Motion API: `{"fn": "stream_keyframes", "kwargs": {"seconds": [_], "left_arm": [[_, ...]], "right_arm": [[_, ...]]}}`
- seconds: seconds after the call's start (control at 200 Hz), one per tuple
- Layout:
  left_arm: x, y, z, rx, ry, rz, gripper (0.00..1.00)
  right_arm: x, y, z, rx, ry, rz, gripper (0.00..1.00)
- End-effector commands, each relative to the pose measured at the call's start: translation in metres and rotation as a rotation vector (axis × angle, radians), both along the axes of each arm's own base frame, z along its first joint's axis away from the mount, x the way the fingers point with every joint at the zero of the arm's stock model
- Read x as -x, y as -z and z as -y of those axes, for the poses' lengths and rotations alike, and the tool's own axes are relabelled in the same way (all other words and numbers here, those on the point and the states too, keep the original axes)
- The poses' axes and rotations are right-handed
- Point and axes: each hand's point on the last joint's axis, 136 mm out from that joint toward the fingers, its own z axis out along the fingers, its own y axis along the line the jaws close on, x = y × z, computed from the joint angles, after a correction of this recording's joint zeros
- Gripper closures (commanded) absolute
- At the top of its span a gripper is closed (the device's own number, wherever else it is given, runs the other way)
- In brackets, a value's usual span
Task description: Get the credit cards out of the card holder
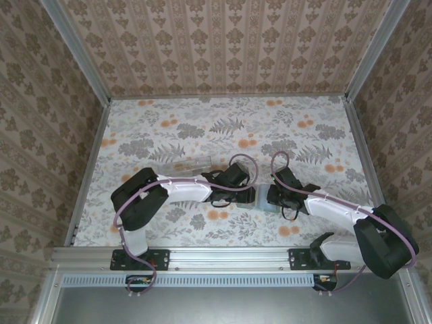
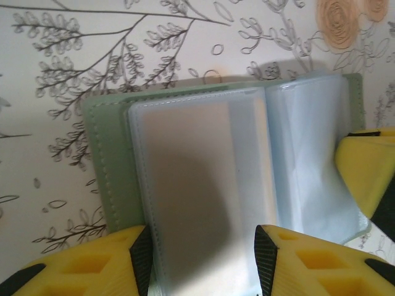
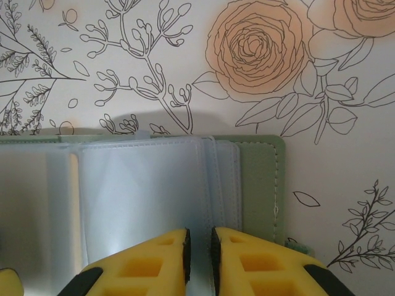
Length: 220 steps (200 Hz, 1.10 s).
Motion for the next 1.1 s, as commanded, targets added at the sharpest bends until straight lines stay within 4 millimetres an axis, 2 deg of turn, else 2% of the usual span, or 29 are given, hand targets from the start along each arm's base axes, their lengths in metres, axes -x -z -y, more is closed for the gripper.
{"fn": "stream_keyframes", "kwargs": {"seconds": [0.0,0.24,0.46,0.535,0.785,0.91,0.97,1.095], "left_arm": [[0.005,-0.011,0.018,0.105,0.035,-0.022,0.5],[0.008,-0.033,0.027,0.189,0.068,0.015,0.45],[0.011,-0.037,0.032,0.205,0.088,0.014,0.4],[0.011,-0.04,0.033,0.212,0.094,0.02,0.34],[0.015,-0.052,0.043,0.253,0.13,0.034,0.27],[0.017,-0.05,0.045,0.259,0.14,0.024,0.24],[0.016,-0.048,0.045,0.251,0.14,0.02,0.18],[0.012,-0.043,0.035,0.203,0.108,0.035,0.17]], "right_arm": [[0.021,0.018,0.007,0.013,0.01,-0.089,0.79],[0.022,0.02,0.006,0.011,0.012,-0.095,0.79],[0.023,0.019,0.007,0.011,0.014,-0.095,0.79],[0.022,0.02,0.007,0.012,0.014,-0.094,0.79],[0.023,0.019,0.007,0.008,0.017,-0.094,0.79],[0.022,0.017,0.008,0.012,0.023,-0.084,0.78],[0.022,0.016,0.008,0.012,0.023,-0.084,0.79],[0.021,0.012,0.009,0.014,0.026,-0.074,0.77]]}}
